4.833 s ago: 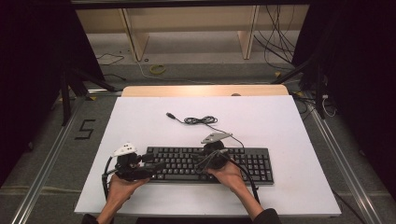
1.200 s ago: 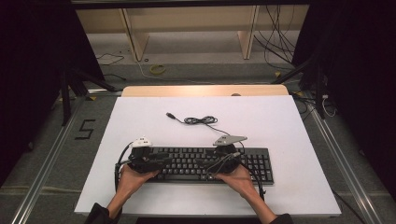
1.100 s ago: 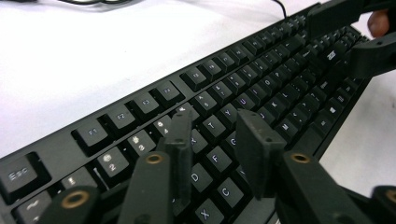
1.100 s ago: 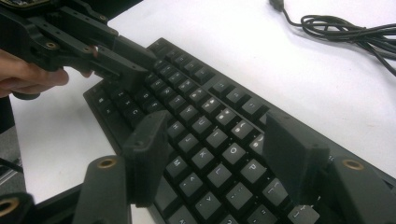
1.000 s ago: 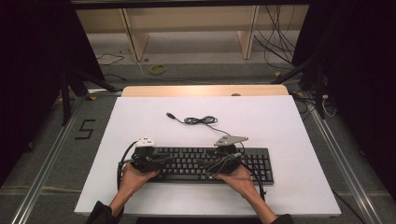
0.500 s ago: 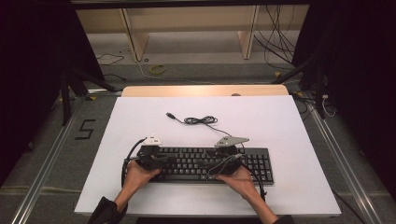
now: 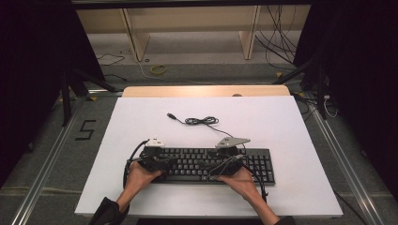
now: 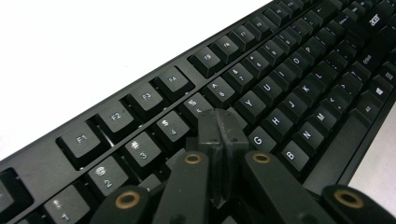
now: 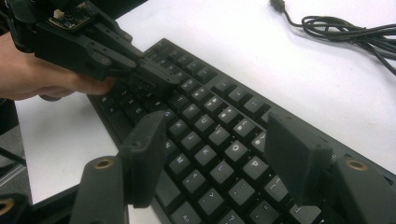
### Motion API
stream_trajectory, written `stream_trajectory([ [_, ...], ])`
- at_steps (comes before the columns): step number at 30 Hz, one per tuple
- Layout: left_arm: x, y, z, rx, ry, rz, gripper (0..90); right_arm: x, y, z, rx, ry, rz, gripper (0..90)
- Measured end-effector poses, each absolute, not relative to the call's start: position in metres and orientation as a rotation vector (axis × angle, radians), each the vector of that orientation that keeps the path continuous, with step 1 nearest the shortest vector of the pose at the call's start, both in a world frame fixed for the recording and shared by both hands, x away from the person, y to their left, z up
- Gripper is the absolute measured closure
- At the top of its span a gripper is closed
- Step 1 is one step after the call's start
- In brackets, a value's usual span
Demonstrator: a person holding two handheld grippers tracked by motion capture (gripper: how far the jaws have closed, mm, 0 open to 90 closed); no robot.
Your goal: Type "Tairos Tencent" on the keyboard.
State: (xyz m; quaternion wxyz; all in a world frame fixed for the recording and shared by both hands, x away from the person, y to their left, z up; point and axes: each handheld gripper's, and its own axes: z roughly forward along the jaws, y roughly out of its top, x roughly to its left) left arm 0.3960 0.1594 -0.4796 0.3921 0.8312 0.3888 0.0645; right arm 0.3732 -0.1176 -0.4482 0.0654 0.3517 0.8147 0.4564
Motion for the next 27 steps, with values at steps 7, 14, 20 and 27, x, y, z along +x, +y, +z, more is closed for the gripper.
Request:
stream_trajectory([
  [7,0.395,0.16,-0.478,2.098,0.991,0.164,88.9,0.373,-0.118,-0.447,1.059,2.451,1.378,39.7],
  [14,0.395,0.165,-0.472,2.03,0.994,0.129,69.1,0.374,-0.119,-0.447,1.064,2.447,1.379,39.6],
  [20,0.392,0.166,-0.468,1.996,0.977,0.107,53.8,0.375,-0.119,-0.448,1.067,2.443,1.377,39.4],
  [27,0.389,0.17,-0.464,1.952,0.969,0.089,41.7,0.376,-0.119,-0.448,1.073,2.441,1.376,39.4],
])
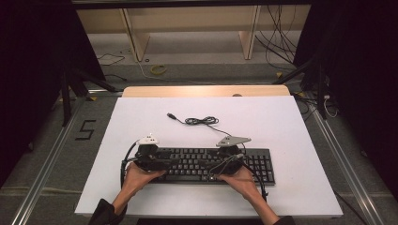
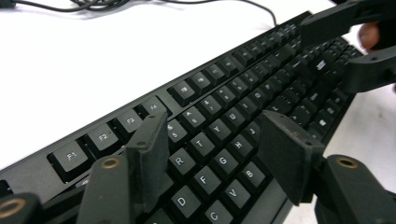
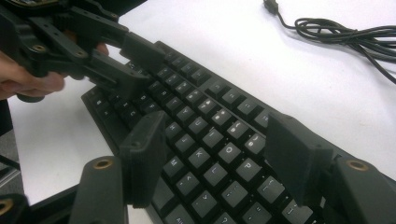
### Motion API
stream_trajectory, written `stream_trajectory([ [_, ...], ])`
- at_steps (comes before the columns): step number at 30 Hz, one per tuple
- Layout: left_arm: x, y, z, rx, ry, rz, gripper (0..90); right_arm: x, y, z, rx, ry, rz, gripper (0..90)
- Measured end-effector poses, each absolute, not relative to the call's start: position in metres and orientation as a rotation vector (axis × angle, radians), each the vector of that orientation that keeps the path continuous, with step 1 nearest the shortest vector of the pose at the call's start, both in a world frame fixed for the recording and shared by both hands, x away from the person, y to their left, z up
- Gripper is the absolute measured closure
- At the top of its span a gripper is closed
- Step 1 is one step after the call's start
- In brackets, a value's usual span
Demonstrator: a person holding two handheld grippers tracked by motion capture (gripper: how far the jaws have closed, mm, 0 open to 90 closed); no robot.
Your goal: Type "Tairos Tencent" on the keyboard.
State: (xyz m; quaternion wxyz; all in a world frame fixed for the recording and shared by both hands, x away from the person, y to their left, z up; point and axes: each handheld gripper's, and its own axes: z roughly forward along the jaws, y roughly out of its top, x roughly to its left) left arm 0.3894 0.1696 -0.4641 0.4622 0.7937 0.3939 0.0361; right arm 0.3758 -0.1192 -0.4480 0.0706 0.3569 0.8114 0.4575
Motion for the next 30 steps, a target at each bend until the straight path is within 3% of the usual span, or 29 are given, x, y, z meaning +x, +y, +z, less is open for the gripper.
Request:
stream_trajectory([
  [16,0.381,0.181,-0.457,1.909,0.961,0.09,33.9,0.38,-0.117,-0.45,1.079,2.447,1.36,42.4],
  [30,0.374,0.19,-0.455,1.861,0.96,0.092,31.9,0.385,-0.109,-0.452,1.056,2.476,1.313,59.3],
])
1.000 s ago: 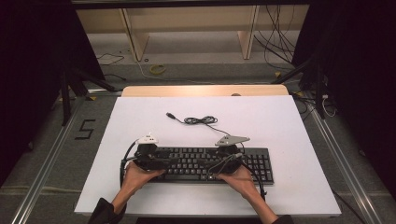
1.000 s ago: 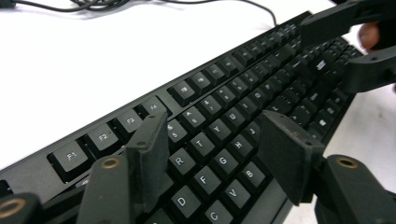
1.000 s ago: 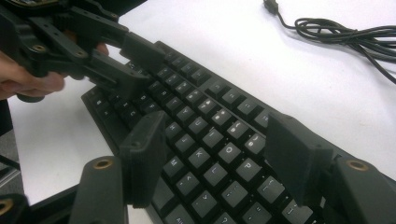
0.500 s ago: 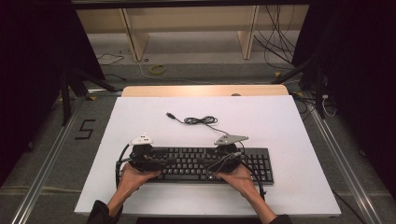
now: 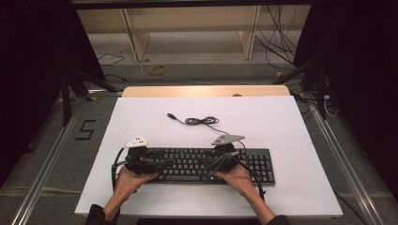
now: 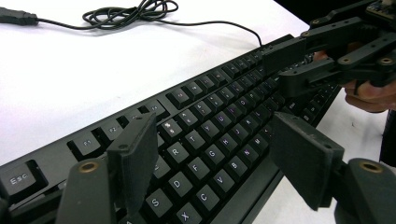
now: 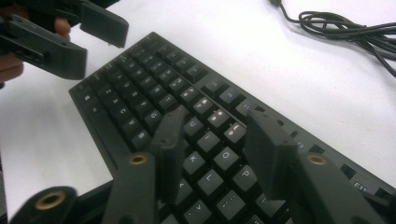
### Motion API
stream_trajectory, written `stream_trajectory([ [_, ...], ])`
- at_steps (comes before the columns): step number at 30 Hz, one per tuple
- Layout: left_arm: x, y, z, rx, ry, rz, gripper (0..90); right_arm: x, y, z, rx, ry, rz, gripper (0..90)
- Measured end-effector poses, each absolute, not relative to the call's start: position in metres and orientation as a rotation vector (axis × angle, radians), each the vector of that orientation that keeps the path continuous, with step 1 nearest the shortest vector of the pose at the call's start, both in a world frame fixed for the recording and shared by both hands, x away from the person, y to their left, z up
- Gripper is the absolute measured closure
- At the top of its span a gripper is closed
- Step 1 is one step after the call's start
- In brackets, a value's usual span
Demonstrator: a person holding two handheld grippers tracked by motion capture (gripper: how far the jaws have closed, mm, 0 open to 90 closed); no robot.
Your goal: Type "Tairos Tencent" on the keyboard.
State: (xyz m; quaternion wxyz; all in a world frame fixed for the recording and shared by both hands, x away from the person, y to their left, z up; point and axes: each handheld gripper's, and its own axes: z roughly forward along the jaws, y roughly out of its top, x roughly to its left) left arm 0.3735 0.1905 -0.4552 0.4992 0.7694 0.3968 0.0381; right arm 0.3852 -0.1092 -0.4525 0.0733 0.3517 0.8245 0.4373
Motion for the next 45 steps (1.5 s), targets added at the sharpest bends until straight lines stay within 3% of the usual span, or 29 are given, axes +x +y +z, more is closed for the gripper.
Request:
stream_trajectory([
  [20,0.368,0.199,-0.456,1.845,0.964,0.098,31.9,0.392,-0.102,-0.461,1.045,2.52,1.218,83.7],
  [30,0.365,0.202,-0.457,1.838,0.968,0.102,31.5,0.394,-0.1,-0.464,1.047,2.536,1.199,89.9],
  [45,0.362,0.205,-0.458,1.835,0.966,0.104,31.3,0.398,-0.098,-0.471,1.069,2.56,1.167,90.0],
])
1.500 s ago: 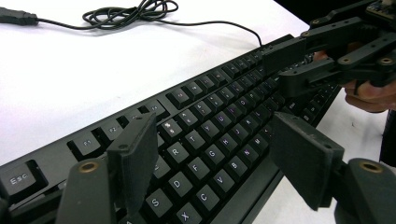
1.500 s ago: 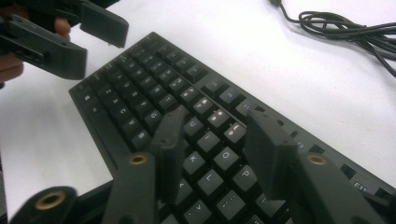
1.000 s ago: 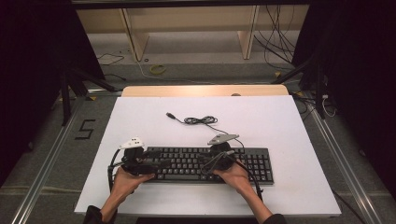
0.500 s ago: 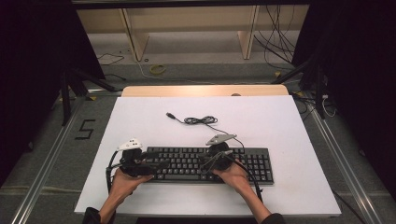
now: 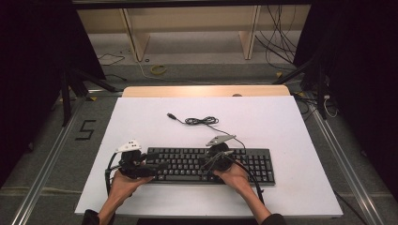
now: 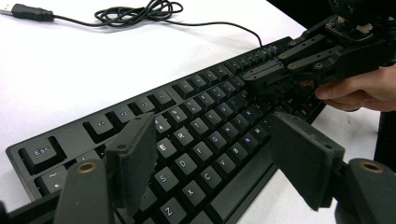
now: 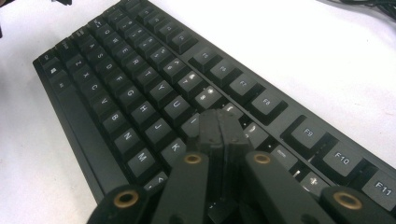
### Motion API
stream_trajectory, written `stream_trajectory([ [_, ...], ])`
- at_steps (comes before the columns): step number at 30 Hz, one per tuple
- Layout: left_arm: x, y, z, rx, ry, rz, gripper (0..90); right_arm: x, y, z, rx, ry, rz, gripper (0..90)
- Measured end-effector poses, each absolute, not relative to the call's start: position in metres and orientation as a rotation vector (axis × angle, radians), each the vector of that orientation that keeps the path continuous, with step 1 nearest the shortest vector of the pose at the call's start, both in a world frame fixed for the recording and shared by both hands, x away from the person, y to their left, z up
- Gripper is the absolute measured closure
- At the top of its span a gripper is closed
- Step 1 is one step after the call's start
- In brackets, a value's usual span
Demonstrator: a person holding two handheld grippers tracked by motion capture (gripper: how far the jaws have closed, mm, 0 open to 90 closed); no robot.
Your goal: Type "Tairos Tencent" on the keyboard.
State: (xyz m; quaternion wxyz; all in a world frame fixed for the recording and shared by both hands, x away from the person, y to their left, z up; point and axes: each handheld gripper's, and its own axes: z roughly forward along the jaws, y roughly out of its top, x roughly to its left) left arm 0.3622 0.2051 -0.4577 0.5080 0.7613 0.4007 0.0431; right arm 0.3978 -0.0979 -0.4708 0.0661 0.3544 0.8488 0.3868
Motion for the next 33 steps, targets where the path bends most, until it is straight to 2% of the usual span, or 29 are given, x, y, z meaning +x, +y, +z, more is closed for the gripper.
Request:
stream_trajectory([
  [24,0.3608,0.2088,-0.4588,1.835,0.975,0.107,31.3,0.399,-0.0939,-0.4761,1.054,2.566,1.112,90.0],
  [33,0.3636,0.2098,-0.4614,1.848,0.991,0.111,32.2,0.3971,-0.1016,-0.4673,1.082,2.527,1.202,88.6],
])
